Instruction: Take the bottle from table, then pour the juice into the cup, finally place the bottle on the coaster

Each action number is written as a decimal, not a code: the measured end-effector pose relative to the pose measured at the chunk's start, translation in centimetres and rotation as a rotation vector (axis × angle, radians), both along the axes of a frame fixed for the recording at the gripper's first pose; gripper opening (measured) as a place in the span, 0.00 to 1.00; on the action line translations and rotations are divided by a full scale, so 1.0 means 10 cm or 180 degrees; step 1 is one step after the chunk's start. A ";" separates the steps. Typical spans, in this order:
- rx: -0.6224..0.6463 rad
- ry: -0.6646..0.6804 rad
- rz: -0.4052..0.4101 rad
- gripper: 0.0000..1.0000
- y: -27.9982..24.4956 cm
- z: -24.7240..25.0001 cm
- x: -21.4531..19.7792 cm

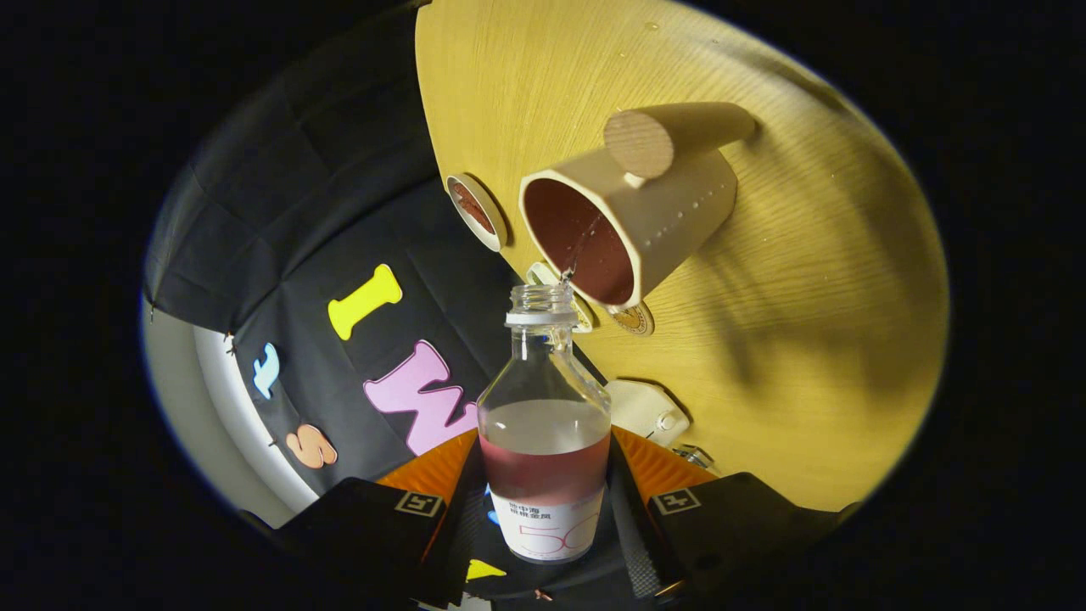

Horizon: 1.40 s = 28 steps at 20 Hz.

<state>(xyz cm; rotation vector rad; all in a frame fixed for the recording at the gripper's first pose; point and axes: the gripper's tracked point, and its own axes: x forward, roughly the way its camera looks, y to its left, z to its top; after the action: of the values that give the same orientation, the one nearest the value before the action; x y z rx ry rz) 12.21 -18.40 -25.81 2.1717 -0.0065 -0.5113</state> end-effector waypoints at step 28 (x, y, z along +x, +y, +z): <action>0.0358 -0.0342 -0.1002 0.74 -0.26 0.53 0.14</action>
<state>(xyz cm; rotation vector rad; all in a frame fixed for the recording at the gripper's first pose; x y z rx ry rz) 13.60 -21.01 -20.52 2.3190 -0.3918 -0.5821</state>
